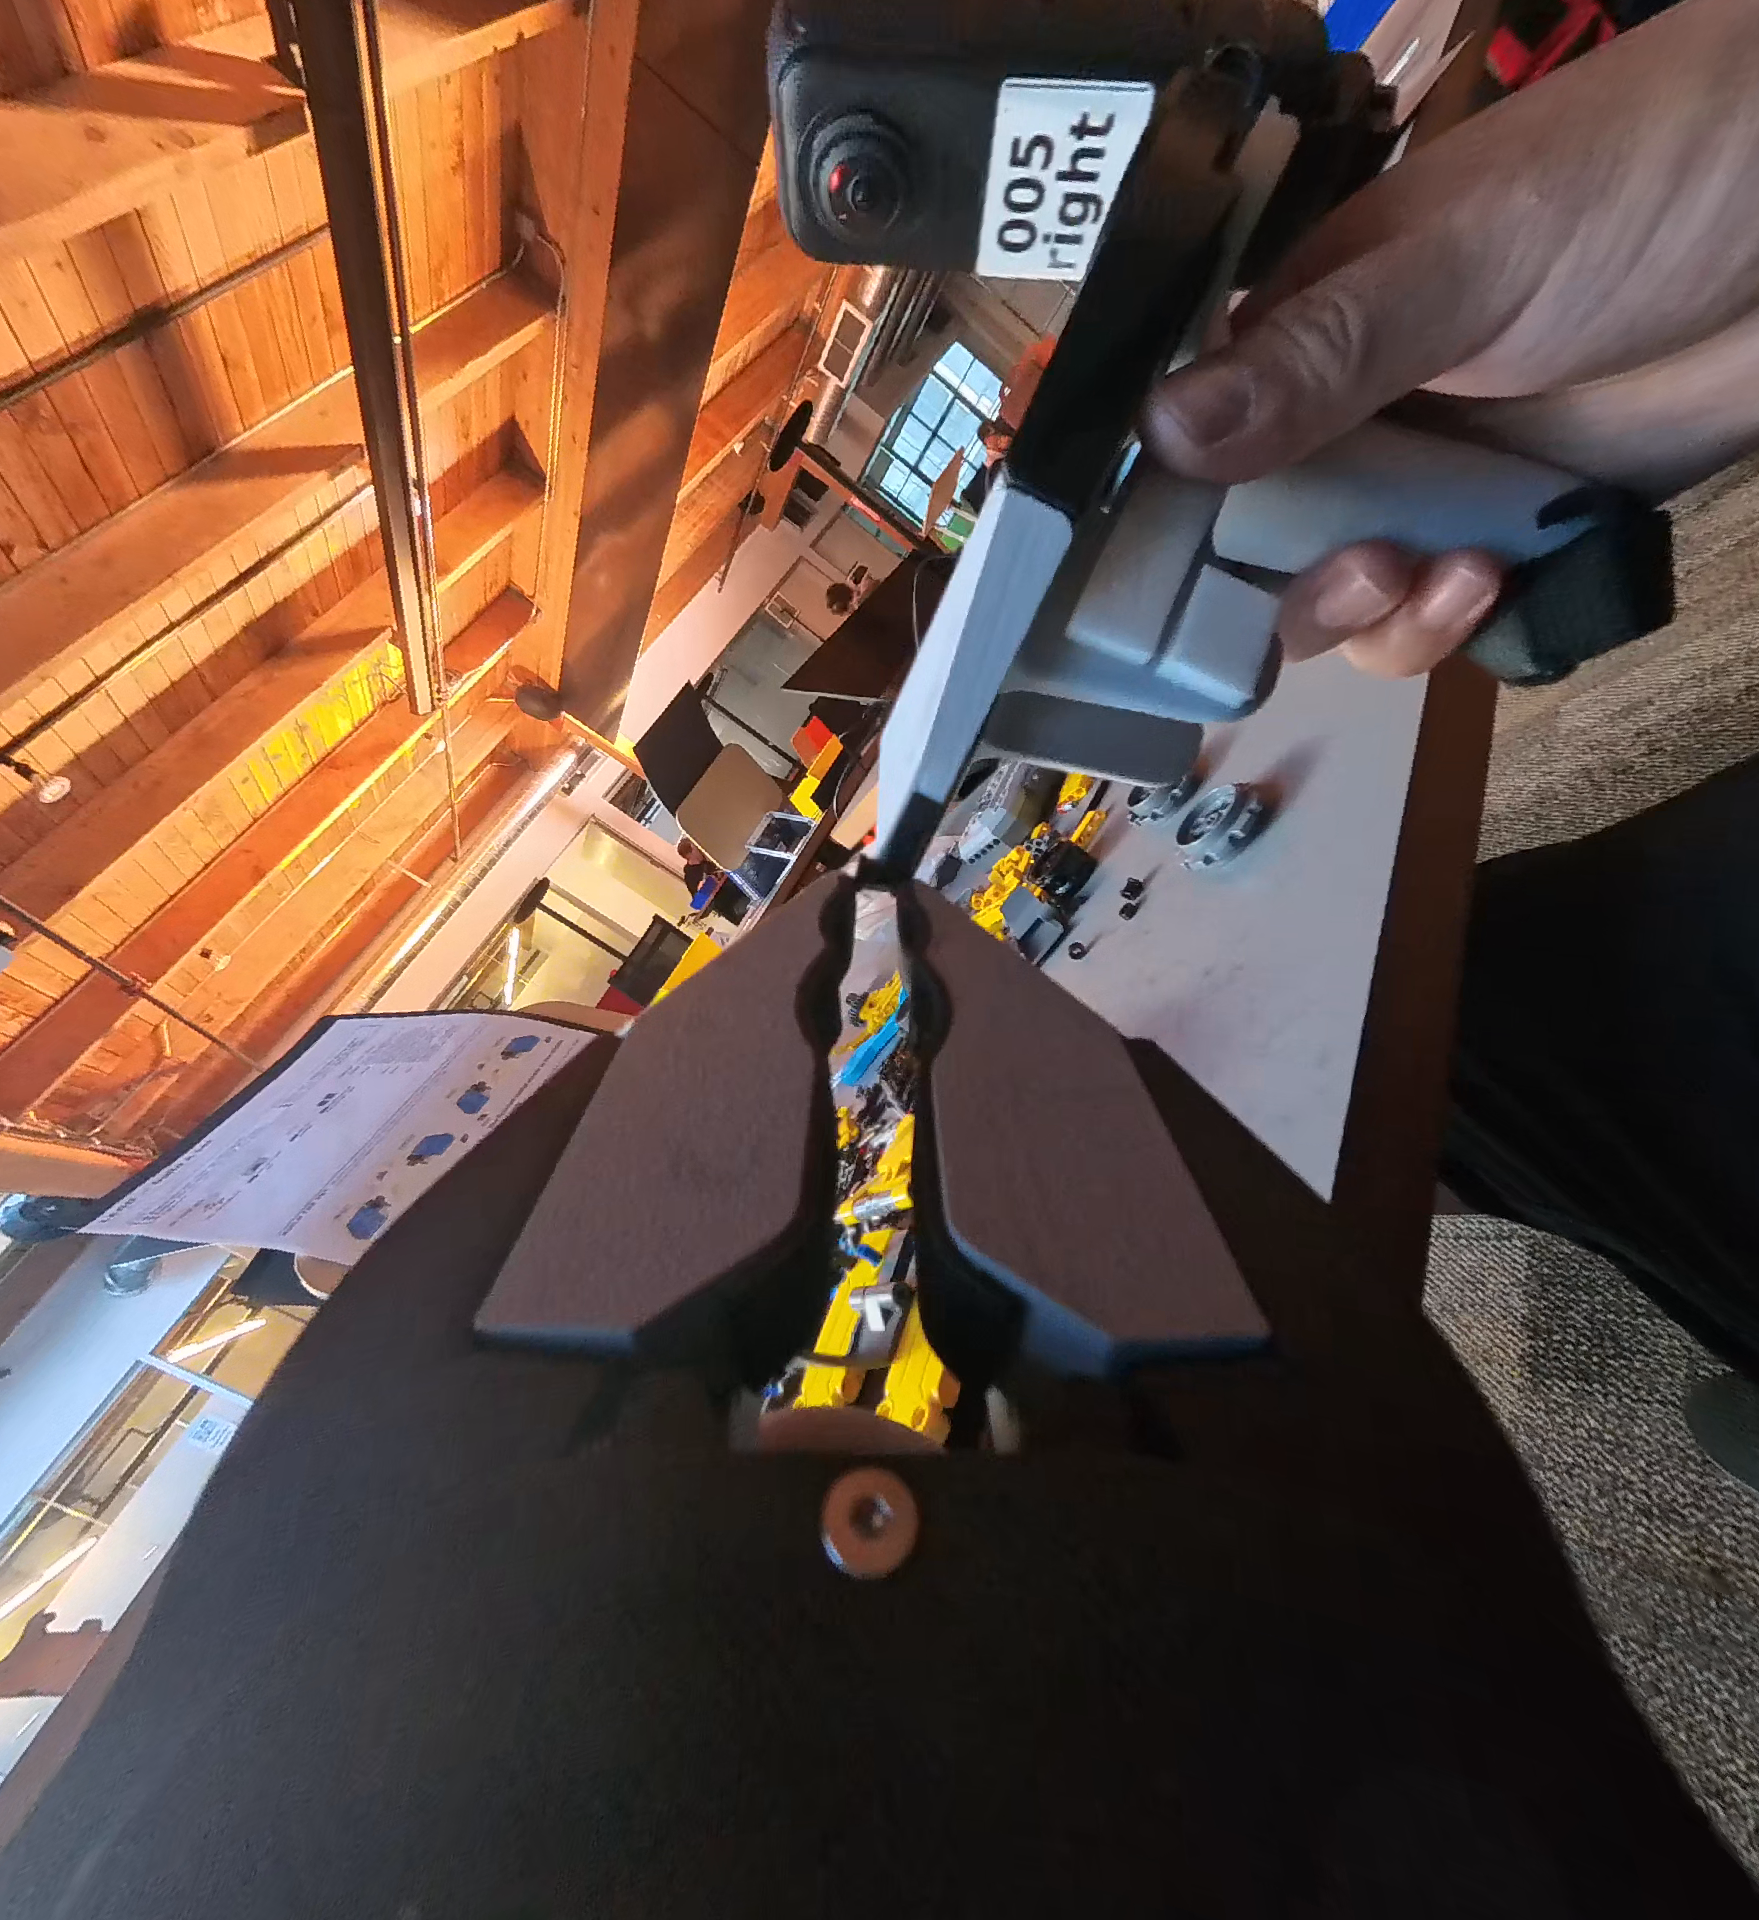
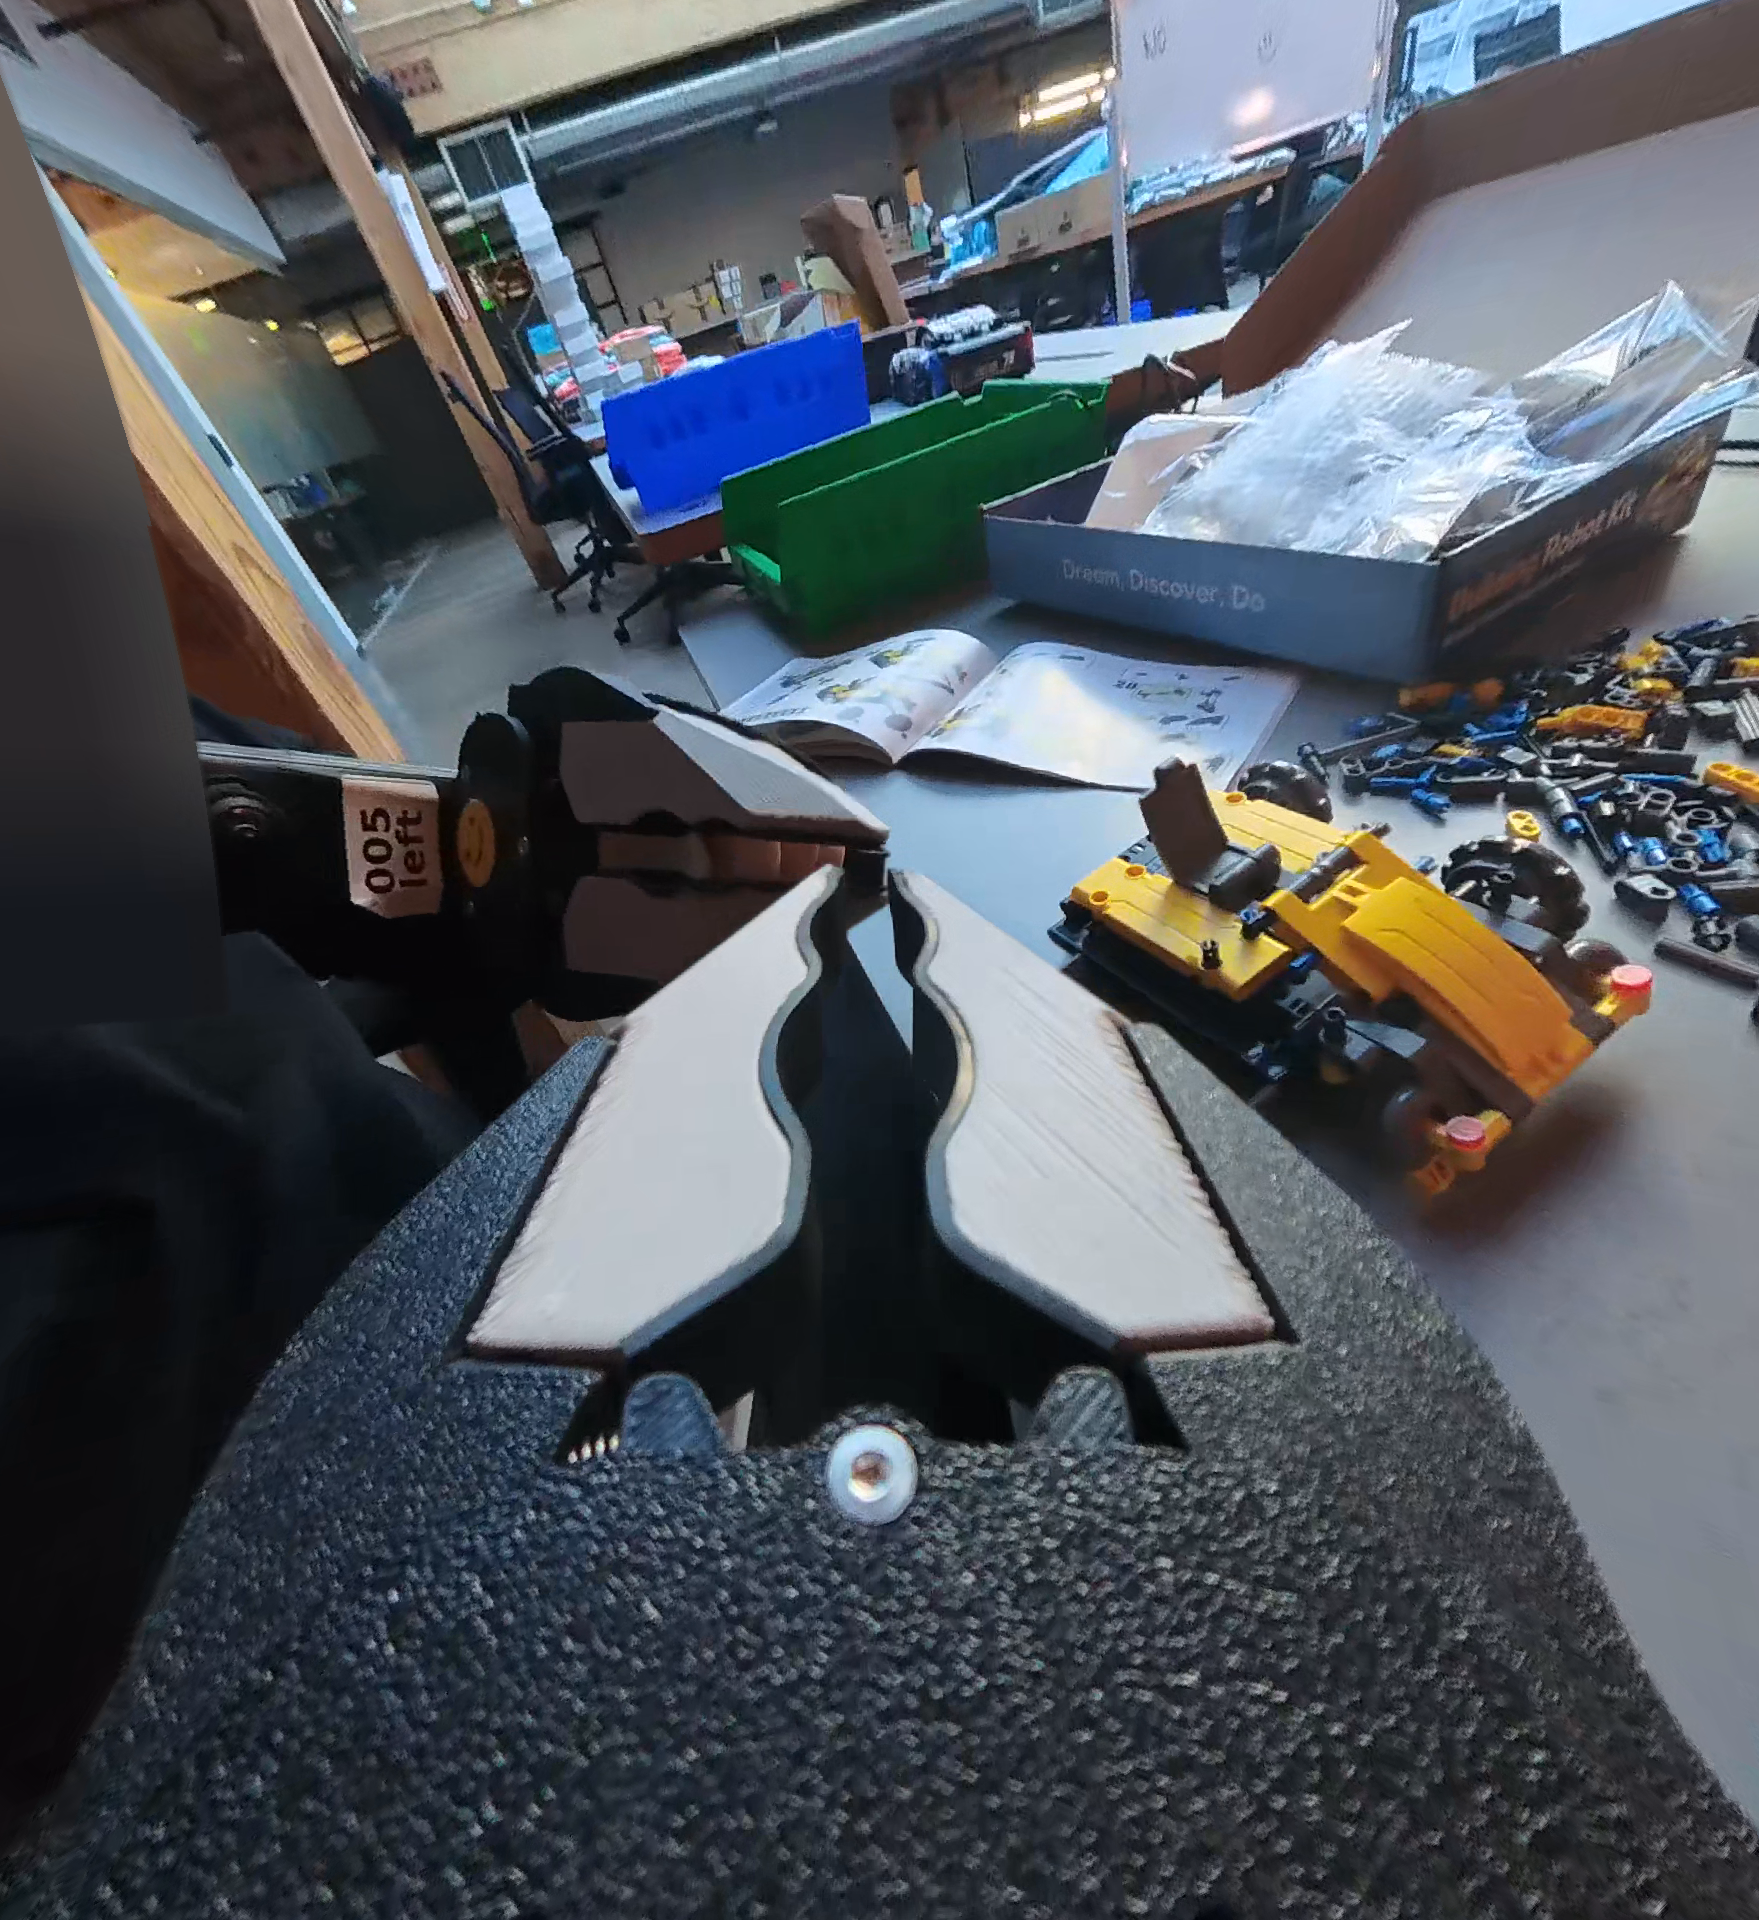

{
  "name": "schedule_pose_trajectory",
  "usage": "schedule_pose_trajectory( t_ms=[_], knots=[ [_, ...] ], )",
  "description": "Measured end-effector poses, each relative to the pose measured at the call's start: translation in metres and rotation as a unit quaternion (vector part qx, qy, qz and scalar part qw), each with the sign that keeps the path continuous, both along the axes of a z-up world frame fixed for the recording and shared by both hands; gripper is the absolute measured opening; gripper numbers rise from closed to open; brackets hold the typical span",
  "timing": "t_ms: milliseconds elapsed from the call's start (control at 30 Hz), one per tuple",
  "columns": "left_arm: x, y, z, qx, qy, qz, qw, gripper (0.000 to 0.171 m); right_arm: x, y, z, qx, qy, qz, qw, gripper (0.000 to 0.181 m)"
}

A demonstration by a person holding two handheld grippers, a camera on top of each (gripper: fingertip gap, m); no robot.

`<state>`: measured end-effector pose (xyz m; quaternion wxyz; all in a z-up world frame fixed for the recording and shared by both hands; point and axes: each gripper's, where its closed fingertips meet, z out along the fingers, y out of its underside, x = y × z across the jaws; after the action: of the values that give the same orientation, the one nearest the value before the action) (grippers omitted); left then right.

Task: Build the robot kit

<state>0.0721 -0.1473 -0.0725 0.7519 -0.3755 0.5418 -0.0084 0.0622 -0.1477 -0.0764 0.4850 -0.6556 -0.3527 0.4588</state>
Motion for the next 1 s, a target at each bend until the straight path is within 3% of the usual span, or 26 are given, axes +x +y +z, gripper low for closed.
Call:
schedule_pose_trajectory(
  t_ms=[533,767,1000],
  knots=[
    [-0.001,0.001,0.005,0.077,0.022,0.063,0.995,0.003,-0.003,0.002,0.004,0.003,0.059,-0.026,0.998,0.007],
    [0.002,0.003,-0.005,-0.004,0.008,0.024,1.0,0.01,-0.001,0.004,-0.001,-0.005,0.049,-0.03,0.998,0.007],
    [0.004,0.005,-0.014,-0.002,0.024,0.026,0.999,0.011,0.001,0.005,-0.013,-0.05,0.018,-0.016,0.998,0.007]
  ],
)
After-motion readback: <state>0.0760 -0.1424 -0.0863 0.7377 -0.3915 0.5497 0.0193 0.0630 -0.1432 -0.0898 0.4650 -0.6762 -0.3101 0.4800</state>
